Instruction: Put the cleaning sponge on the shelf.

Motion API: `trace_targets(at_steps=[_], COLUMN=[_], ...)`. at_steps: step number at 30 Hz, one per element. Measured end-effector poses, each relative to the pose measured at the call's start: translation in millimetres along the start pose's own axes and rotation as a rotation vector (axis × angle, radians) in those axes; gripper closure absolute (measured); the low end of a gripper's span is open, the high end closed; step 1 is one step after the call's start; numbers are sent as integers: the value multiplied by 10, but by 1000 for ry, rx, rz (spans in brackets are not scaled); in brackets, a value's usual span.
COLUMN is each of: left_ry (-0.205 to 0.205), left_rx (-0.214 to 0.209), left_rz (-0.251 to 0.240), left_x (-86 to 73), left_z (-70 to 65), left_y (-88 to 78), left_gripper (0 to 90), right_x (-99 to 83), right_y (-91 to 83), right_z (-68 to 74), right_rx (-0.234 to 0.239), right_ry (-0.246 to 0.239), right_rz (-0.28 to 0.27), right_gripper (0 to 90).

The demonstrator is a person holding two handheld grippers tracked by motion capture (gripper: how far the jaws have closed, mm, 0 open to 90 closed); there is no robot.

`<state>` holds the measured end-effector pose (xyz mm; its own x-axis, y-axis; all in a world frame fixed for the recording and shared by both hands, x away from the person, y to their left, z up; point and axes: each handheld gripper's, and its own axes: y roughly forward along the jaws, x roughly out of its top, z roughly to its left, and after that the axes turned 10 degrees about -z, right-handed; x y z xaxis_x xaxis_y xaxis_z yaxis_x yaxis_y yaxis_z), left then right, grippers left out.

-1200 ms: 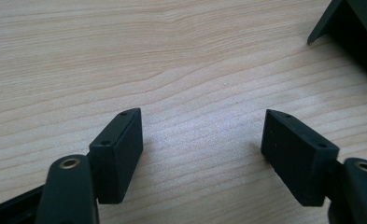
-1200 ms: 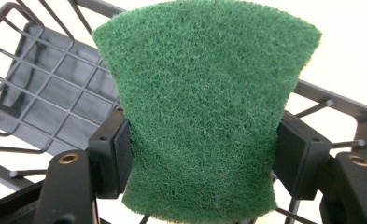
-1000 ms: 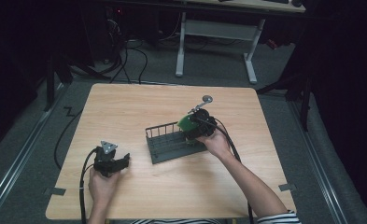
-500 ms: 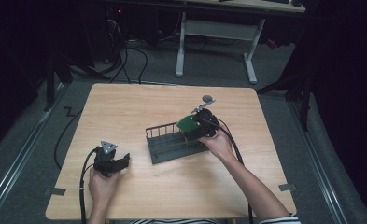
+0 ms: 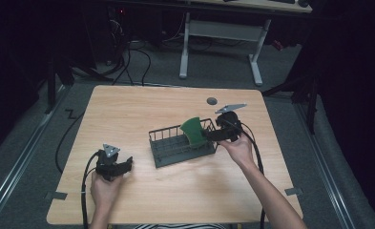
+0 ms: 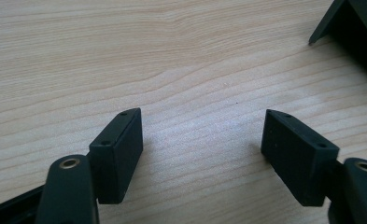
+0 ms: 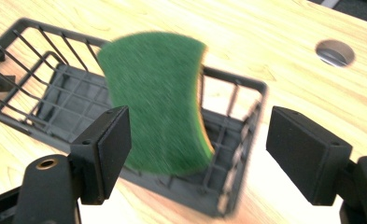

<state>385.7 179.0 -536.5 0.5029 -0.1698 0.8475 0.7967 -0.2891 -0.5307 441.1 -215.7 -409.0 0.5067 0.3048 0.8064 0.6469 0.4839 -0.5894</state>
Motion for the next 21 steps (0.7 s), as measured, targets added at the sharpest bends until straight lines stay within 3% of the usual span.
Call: trace_targets(at_steps=[6,21], left_ry=[0,0], left_rx=[0,0], left_rz=[0,0], left_x=[0,0], left_z=[0,0], left_y=[0,0], left_gripper=[299,299], right_x=[-159,-567], right_y=[-182,-582], right_z=[-146,-438], right_rx=[1,-61], right_ry=[38,109], right_rz=[-36,-111], right_gripper=[238,295])
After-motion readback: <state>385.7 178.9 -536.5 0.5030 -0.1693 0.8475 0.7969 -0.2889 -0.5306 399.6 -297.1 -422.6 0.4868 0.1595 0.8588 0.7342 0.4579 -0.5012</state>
